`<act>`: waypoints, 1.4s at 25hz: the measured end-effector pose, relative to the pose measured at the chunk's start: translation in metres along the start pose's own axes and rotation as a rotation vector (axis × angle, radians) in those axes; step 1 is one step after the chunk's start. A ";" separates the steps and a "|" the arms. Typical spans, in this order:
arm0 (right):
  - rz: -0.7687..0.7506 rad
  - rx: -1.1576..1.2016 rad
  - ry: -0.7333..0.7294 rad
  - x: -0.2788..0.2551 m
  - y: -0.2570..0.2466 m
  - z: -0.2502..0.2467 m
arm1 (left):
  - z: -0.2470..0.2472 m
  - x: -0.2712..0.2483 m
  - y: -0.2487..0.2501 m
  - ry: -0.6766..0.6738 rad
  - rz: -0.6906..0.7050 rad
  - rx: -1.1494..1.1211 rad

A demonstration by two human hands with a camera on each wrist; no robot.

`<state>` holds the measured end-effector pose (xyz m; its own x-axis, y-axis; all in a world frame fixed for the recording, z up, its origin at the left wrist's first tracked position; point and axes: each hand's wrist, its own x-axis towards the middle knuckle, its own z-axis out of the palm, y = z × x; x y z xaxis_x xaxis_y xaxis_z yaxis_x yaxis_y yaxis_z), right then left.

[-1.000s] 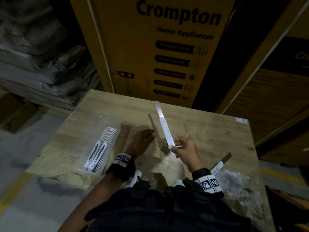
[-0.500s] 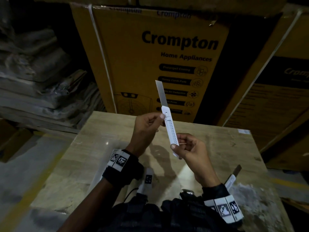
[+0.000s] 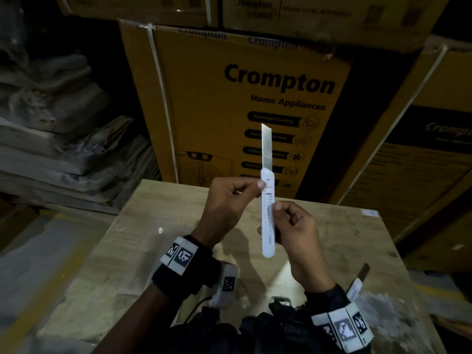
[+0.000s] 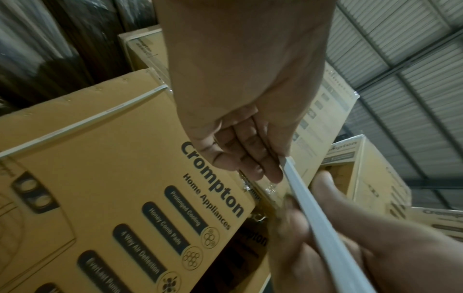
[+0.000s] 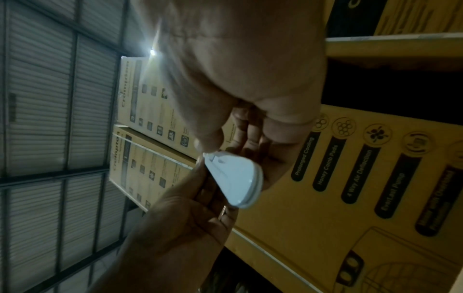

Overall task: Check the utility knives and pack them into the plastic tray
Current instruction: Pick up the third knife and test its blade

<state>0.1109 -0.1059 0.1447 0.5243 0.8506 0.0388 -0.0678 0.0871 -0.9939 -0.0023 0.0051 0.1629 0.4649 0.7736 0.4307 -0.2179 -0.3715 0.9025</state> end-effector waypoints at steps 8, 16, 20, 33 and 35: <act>-0.037 0.084 -0.053 0.003 -0.016 0.022 | -0.009 0.010 0.018 -0.070 0.006 -0.036; 0.002 0.004 -0.071 0.000 -0.018 0.025 | -0.007 0.009 0.023 -0.100 -0.012 -0.030; 0.023 -0.001 -0.028 -0.002 -0.019 0.023 | -0.003 0.003 0.022 -0.116 0.020 0.004; 0.068 0.049 -0.035 -0.002 -0.018 0.022 | 0.005 -0.002 0.024 -0.043 0.035 0.038; 0.080 -0.018 -0.028 -0.002 -0.016 0.019 | 0.007 -0.004 0.021 -0.032 0.032 0.050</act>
<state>0.0943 -0.0993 0.1622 0.4936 0.8689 -0.0382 -0.0933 0.0093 -0.9956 -0.0030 -0.0091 0.1803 0.4859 0.7445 0.4579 -0.1905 -0.4211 0.8868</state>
